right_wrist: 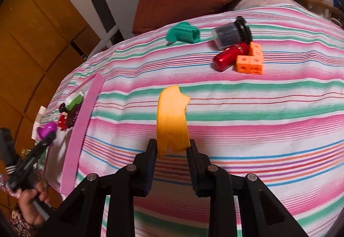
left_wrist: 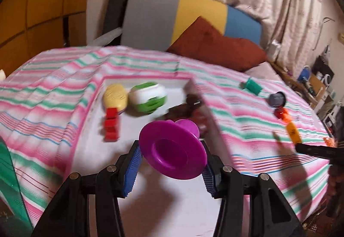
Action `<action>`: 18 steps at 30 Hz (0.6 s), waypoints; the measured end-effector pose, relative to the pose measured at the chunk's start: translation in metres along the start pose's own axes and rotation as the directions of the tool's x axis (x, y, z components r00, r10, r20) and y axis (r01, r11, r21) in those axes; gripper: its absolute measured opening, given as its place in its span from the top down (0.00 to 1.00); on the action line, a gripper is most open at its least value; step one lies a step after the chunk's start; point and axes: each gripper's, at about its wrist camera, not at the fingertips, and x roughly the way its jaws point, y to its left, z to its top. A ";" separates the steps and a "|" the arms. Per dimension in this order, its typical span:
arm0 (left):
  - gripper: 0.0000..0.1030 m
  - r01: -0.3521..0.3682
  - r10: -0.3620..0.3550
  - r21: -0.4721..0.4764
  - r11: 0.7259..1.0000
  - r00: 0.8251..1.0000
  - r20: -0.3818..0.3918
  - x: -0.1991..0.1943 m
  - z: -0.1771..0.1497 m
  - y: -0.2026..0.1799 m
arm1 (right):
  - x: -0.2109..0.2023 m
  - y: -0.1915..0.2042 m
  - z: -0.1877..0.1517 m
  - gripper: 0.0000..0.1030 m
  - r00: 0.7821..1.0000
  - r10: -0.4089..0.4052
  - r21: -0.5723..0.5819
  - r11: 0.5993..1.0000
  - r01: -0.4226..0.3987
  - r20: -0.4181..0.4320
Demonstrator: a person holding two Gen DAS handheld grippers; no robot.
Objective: Organize rigid objects
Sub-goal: 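Carry the magenta cup and yellow curved piece toward the tray with both tools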
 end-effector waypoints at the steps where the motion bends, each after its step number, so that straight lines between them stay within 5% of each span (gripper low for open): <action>1: 0.50 -0.017 0.017 0.004 1.000 1.000 -0.020 0.005 -0.002 0.004 | 0.000 0.004 -0.001 0.73 1.000 0.006 -0.003 1.000 -0.006 0.000; 5: 0.50 -0.011 0.010 -0.018 1.000 0.999 -0.050 0.016 -0.003 0.017 | 0.001 0.024 -0.005 0.73 0.999 0.036 -0.023 0.999 -0.036 0.000; 9: 0.50 -0.094 0.097 0.048 0.994 0.994 -0.055 0.020 0.000 0.013 | 0.001 0.047 -0.007 0.73 0.997 0.073 -0.039 0.997 -0.073 -0.001; 18: 0.49 -0.116 0.108 -0.068 0.991 0.988 -0.110 0.026 -0.001 0.040 | 0.009 0.084 -0.011 0.73 0.993 0.119 -0.082 0.989 -0.121 -0.021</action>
